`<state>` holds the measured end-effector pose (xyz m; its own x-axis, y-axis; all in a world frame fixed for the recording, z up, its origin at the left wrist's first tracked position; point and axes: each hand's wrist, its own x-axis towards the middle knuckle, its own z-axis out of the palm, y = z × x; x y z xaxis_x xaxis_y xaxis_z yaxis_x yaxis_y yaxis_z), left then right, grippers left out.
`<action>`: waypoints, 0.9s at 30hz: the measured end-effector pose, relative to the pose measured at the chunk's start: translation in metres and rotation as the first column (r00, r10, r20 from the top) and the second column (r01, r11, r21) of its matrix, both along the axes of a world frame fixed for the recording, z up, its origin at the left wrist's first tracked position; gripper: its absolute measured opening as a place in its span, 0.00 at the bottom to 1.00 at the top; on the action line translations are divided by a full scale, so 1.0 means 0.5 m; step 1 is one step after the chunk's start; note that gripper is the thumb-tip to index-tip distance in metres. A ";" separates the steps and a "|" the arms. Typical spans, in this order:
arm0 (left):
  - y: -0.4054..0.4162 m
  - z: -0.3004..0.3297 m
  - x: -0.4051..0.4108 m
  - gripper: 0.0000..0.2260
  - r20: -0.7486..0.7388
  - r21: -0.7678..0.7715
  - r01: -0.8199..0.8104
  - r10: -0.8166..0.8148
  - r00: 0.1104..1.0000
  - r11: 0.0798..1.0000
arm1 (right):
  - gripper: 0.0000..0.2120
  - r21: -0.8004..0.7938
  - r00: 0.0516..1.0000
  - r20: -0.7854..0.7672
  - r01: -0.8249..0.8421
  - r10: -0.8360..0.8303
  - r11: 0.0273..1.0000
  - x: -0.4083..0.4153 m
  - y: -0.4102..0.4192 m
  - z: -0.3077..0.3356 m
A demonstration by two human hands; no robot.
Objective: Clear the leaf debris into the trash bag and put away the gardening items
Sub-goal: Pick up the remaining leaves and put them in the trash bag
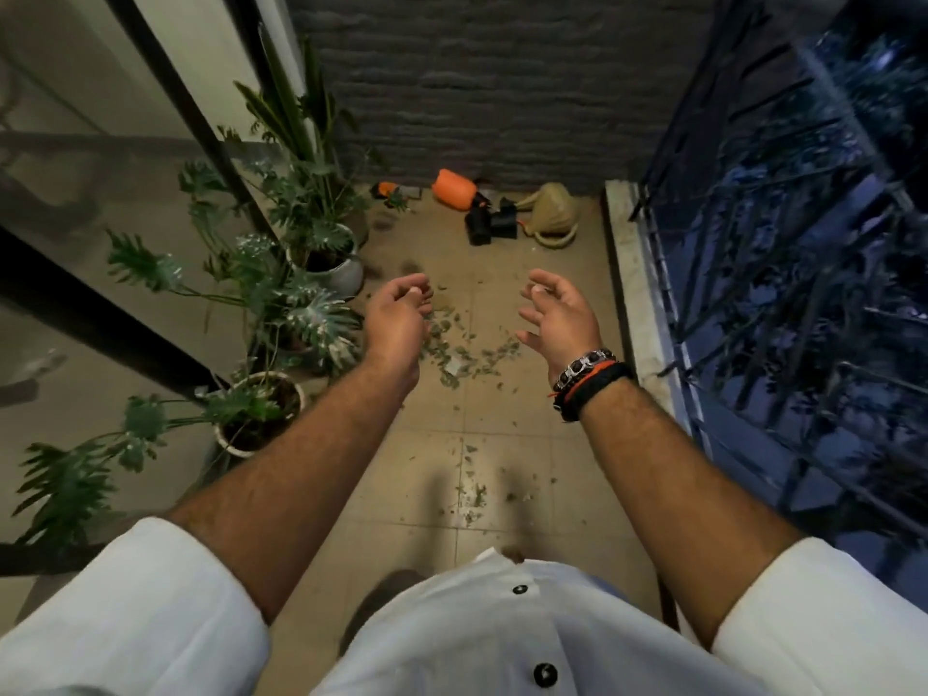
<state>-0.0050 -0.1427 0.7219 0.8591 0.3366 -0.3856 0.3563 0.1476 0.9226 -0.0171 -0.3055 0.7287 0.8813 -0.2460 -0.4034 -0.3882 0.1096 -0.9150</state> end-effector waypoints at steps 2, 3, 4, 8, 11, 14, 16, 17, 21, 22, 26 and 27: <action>-0.025 -0.025 0.017 0.12 -0.022 -0.038 -0.007 0.006 1.000 0.999 | 0.11 0.005 1.000 -0.007 -0.001 0.001 1.000 0.017 -0.029 -0.012; -0.036 -0.037 0.028 0.12 -0.046 -0.052 -0.005 0.003 0.999 0.999 | 0.11 0.005 1.000 -0.012 0.002 -0.002 1.000 0.029 -0.043 -0.018; -0.046 -0.049 0.040 0.12 -0.074 -0.057 -0.005 0.000 0.997 0.998 | 0.11 0.002 1.000 -0.023 0.013 -0.013 1.000 0.044 -0.057 -0.026; -0.064 -0.102 0.096 0.12 -0.138 -0.044 -0.010 0.004 0.990 0.999 | 0.12 0.039 0.996 -0.063 0.068 -0.065 0.997 0.111 -0.091 -0.067; -0.054 -0.151 0.165 0.12 -0.186 0.016 0.031 -0.027 0.982 0.999 | 0.12 0.037 0.990 -0.095 0.104 -0.100 0.994 0.177 -0.098 -0.112; -0.035 -0.222 0.256 0.13 -0.253 0.056 0.128 -0.110 0.961 0.990 | 0.15 0.032 0.984 -0.126 0.130 -0.125 0.991 0.261 -0.094 -0.163; -0.021 -0.268 0.308 0.12 -0.301 0.065 0.192 -0.164 0.939 0.979 | 0.17 0.034 0.979 -0.152 0.145 -0.139 0.989 0.308 -0.088 -0.194; -0.014 -0.293 0.341 0.11 -0.321 0.068 0.220 -0.188 0.928 0.973 | 0.17 0.039 0.976 -0.163 0.151 -0.142 0.988 0.341 -0.084 -0.214; 0.008 -0.408 0.450 0.11 -0.410 0.069 0.348 -0.291 0.864 0.935 | 0.15 0.122 0.956 -0.235 0.209 -0.177 0.970 0.456 -0.085 -0.312; 0.010 -0.439 0.476 0.10 -0.430 0.051 0.355 -0.300 0.851 0.933 | 0.14 0.166 0.945 -0.256 0.250 -0.203 0.954 0.485 -0.087 -0.344; 0.007 -0.597 0.582 0.10 -0.513 0.096 0.429 -0.325 0.795 0.898 | 0.11 0.232 0.895 -0.360 0.360 -0.264 0.904 0.593 -0.108 -0.511; 0.000 -0.655 0.611 0.12 -0.535 0.098 0.438 -0.324 0.780 0.894 | 0.11 0.238 0.887 -0.376 0.371 -0.267 0.897 0.622 -0.117 -0.572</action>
